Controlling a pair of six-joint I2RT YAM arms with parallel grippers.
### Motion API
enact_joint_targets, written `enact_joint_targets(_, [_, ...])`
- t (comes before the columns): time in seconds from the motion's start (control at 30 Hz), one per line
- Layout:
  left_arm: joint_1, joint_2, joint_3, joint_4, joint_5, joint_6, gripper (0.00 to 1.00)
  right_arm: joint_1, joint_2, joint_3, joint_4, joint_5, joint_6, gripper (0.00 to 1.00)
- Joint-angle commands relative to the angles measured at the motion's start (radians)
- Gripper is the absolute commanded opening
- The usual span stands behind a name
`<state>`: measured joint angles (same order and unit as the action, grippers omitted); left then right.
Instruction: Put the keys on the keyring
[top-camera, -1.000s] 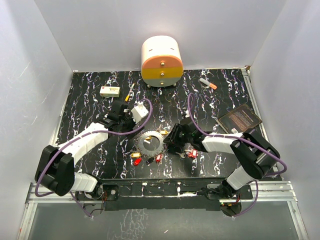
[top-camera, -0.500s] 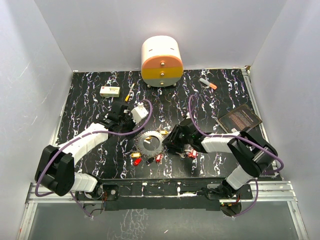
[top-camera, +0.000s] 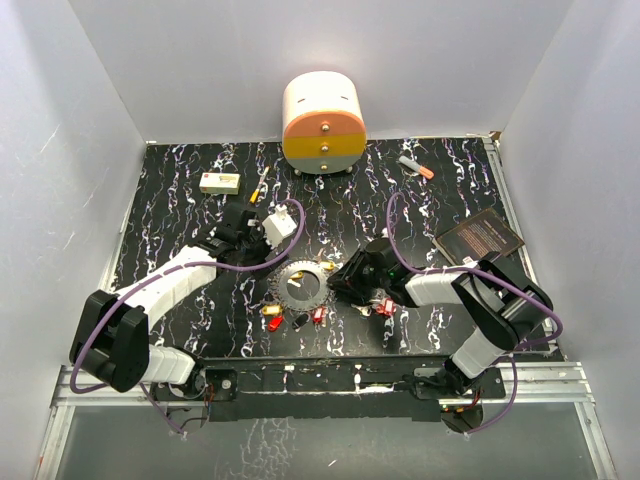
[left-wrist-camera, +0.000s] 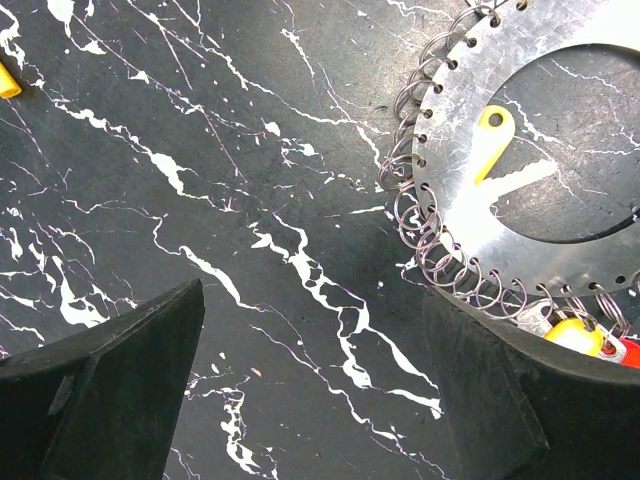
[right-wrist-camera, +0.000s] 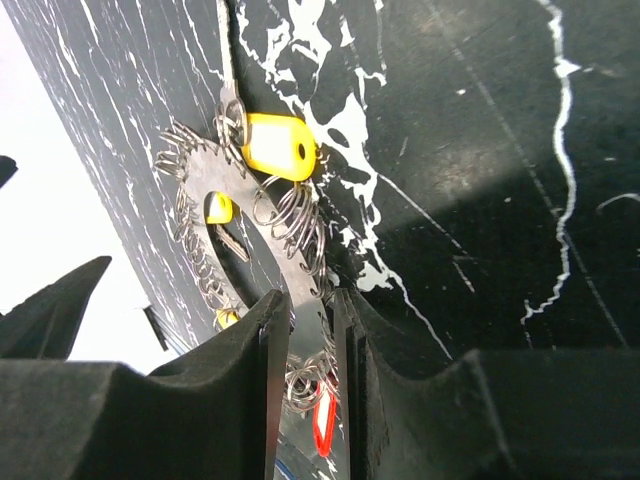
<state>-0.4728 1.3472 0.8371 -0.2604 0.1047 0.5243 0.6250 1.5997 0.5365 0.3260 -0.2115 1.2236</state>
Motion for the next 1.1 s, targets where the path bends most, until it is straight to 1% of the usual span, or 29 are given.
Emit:
enact_joint_targets(0.0, [0.006,-0.021,-0.01,0.006,0.011,0.009,0.88,-0.028,-0.015,-0.026,0.052,0.014,0.019,0.31])
enact_joint_targets(0.23, [0.005,-0.016,-0.008,0.007,0.012,0.009,0.88,-0.056,0.018,-0.022,0.066,-0.029,0.0,0.31])
enact_joint_targets(0.47, [0.005,-0.013,-0.007,0.007,0.01,0.009,0.88,-0.062,0.089,0.036,0.062,-0.112,-0.067,0.29])
enact_joint_targets(0.6, [0.005,-0.014,-0.01,0.005,0.01,0.009,0.88,-0.062,0.124,0.073,0.046,-0.156,-0.103,0.27])
enact_joint_targets(0.7, [0.005,-0.016,-0.012,0.006,0.007,0.009,0.88,-0.062,0.126,0.074,0.034,-0.162,-0.114,0.25])
enact_joint_targets(0.9, [0.005,-0.018,-0.013,0.007,0.009,0.009,0.88,-0.063,0.102,0.059,-0.001,-0.154,-0.134,0.24])
enact_joint_targets(1.07, [0.005,-0.015,-0.014,0.009,0.013,0.007,0.88,-0.063,0.104,0.052,0.0,-0.161,-0.136,0.15])
